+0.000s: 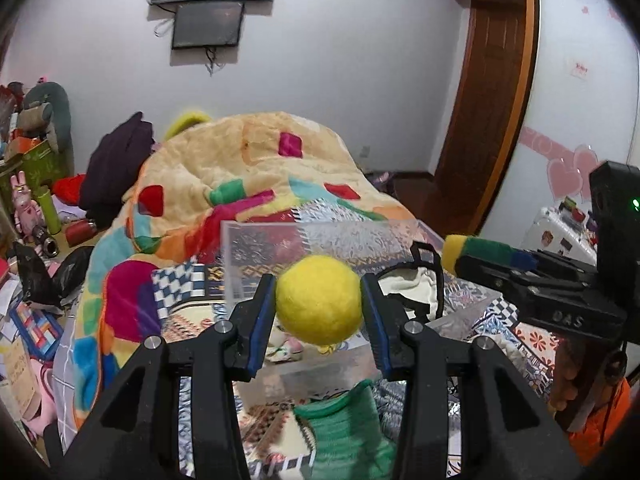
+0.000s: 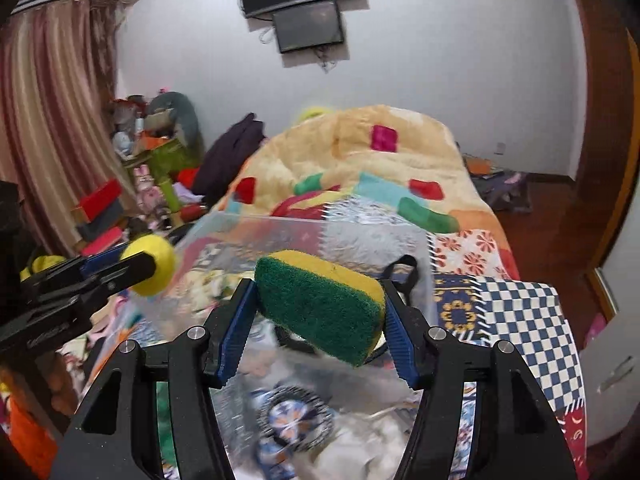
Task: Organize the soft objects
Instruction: 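Carry the sponge and ball over the clear box and release both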
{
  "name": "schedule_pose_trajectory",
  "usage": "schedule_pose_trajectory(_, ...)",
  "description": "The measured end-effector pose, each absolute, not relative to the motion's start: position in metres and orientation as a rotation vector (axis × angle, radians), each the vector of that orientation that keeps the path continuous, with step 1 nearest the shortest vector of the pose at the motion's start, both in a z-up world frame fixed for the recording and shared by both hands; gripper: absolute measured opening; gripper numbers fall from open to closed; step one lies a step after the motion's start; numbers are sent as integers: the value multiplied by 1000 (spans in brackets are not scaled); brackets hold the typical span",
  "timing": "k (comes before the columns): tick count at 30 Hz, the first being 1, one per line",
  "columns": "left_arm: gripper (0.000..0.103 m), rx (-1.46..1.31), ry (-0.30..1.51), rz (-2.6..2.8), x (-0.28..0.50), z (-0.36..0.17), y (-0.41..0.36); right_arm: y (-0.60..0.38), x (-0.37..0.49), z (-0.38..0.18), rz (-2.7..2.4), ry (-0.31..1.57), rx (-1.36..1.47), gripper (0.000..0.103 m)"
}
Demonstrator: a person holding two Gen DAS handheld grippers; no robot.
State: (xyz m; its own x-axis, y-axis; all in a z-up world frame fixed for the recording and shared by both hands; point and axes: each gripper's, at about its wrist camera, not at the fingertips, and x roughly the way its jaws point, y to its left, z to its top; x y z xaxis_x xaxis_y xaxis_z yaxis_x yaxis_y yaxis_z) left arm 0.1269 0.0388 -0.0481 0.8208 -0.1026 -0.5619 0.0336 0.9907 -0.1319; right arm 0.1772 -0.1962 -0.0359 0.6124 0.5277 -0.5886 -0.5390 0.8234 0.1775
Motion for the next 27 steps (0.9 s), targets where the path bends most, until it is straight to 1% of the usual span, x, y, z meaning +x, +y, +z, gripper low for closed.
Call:
schedule_pose_trajectory(6,42,-97,713,-119,156,-69,22,-201,200,-60,596,778,23,58)
schedule_pose_trajectory(11,42,-58,765,-121,168,-80,10,-197,199,-65,594,795,-14,59)
schedule_pose_trajectory(13,43,-40,765,-109,168,-81,6,-196,197,-66,594,798,-32,60)
schedule_pose_trajectory(16,54,-29,762,-109,167,-79,3,-195,196,-66,603,795,-49,66)
schedule_pose_trajectory(17,60,-33,755,-108,165,-77,3,-196,195,-65,606,793,-50,70)
schedule_pose_trajectory(18,63,-33,749,-106,163,-76,4,-197,193,-63,602,786,-51,75)
schedule_pose_trajectory(22,65,-40,713,-102,150,-64,7,-203,184,-52,601,747,-54,75)
schedule_pose_trajectory(24,73,-53,689,-100,140,-56,11,-210,179,-44,603,723,-52,77)
schedule_pose_trajectory(25,76,-57,675,-98,136,-52,12,-213,176,-41,603,712,-51,79)
schedule_pose_trajectory(26,78,-61,656,-93,128,-47,14,-216,172,-37,602,698,-49,83)
schedule_pose_trajectory(27,81,-61,646,-90,124,-45,16,-221,168,-33,597,680,-48,85)
